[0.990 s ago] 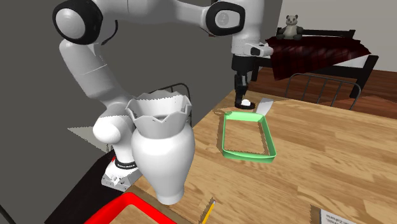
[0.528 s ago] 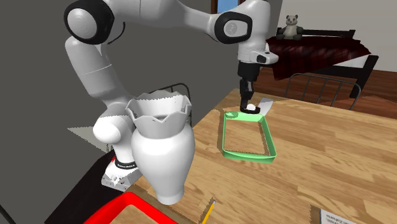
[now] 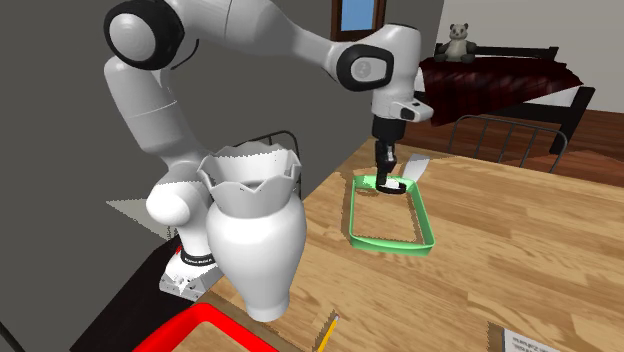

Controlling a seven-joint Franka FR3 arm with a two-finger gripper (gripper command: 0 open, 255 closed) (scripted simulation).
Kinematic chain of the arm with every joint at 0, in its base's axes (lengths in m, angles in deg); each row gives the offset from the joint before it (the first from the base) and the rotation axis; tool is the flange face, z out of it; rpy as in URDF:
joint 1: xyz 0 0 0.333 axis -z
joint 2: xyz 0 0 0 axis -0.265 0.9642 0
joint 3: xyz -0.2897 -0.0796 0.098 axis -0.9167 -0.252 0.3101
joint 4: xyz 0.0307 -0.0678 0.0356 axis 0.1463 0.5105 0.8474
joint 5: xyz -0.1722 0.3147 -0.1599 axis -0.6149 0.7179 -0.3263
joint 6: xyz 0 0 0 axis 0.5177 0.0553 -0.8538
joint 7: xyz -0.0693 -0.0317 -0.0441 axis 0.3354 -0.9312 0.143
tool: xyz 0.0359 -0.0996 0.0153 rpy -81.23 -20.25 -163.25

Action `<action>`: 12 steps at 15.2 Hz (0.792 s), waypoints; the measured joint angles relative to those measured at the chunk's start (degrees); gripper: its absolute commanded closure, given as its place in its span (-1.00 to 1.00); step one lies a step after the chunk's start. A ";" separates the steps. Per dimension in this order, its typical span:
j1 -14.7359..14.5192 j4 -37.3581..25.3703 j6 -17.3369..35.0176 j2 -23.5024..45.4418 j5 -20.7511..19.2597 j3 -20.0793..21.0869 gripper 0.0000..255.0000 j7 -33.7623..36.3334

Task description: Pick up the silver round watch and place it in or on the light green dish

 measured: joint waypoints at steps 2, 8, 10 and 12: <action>0.00 1.35 1.62 0.28 -0.04 0.02 1.00 0.07; -0.01 2.00 2.39 0.37 -0.05 0.04 1.00 0.13; -0.01 2.01 2.40 0.37 -0.05 0.04 -1.00 0.13; -0.01 2.02 2.40 0.37 -0.05 0.04 -1.00 0.13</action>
